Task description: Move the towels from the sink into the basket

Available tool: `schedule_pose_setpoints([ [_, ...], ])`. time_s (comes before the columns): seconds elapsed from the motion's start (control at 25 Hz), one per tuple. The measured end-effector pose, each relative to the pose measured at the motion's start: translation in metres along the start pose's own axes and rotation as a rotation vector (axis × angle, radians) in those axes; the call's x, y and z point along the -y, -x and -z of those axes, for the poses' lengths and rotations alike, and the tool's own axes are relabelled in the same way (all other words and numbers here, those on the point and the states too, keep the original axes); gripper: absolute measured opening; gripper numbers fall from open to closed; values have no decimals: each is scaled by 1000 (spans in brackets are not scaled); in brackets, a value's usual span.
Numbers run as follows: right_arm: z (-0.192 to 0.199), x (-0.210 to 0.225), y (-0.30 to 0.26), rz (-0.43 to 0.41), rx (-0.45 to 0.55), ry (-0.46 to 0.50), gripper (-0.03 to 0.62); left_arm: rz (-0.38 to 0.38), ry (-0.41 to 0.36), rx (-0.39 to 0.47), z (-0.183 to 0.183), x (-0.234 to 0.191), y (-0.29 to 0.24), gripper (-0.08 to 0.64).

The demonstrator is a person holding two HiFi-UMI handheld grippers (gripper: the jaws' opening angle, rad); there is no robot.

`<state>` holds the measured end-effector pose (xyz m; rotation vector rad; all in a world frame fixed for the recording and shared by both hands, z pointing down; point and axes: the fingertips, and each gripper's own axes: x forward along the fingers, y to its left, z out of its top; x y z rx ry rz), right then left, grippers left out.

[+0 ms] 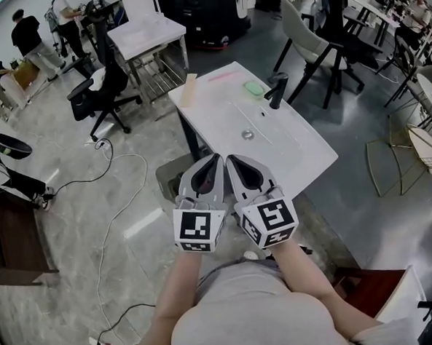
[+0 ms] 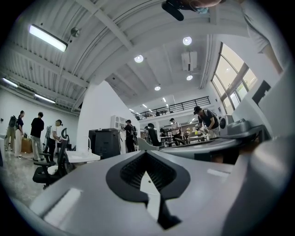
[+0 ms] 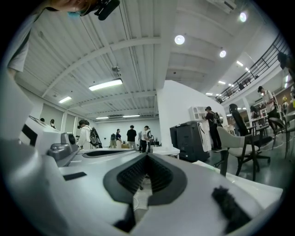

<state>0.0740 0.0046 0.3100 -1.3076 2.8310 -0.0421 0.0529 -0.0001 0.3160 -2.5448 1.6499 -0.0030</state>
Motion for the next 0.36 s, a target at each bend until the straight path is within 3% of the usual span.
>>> schedule_pose_setpoints([
  [0.36,-4,18,12,24,12,12,17,-19,8,24,-10,12,-10,2],
])
